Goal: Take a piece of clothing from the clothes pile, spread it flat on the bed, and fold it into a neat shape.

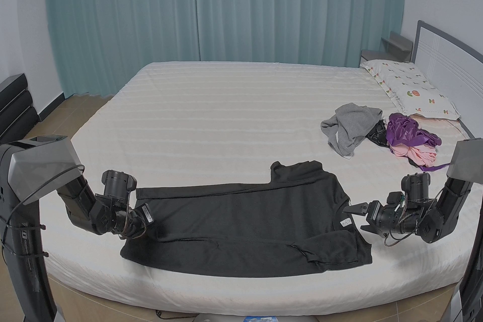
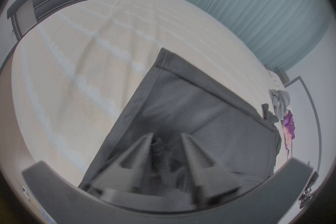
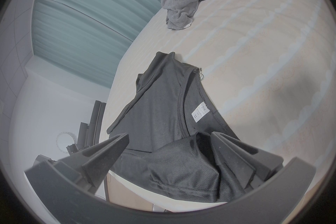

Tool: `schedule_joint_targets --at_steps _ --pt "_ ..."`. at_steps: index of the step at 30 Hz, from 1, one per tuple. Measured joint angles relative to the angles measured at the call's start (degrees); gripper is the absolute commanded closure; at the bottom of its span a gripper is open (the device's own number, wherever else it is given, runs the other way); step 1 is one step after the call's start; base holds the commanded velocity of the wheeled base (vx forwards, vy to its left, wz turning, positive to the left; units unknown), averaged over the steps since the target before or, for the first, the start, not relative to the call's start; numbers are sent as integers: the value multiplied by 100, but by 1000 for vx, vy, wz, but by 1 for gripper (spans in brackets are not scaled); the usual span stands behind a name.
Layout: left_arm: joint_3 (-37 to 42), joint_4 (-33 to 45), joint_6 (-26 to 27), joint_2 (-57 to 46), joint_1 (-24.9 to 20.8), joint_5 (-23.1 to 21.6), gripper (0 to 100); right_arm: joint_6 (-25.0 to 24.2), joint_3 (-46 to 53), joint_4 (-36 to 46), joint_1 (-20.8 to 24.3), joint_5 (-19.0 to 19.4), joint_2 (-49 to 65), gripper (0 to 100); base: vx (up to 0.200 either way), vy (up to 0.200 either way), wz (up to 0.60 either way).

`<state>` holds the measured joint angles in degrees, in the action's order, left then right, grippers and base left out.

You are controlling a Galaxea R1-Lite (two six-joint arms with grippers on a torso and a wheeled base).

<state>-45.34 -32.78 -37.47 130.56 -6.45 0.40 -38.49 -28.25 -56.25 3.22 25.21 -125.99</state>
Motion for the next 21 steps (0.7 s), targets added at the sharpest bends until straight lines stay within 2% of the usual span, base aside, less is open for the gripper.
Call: schedule_joint_targets --at_steps 8,16,21 --pt "-11 490 23 -160 1 41 100 288 2 2 6 -78 0 0 0 0 0" --pt "30 588 -7 -578 33 116 100 909 -105 4 9 -41 -83 0 0 0 0" --pt "102 594 -11 -707 44 160 100 1538 -306 57 -28 -22 -284 0 0 0 0"
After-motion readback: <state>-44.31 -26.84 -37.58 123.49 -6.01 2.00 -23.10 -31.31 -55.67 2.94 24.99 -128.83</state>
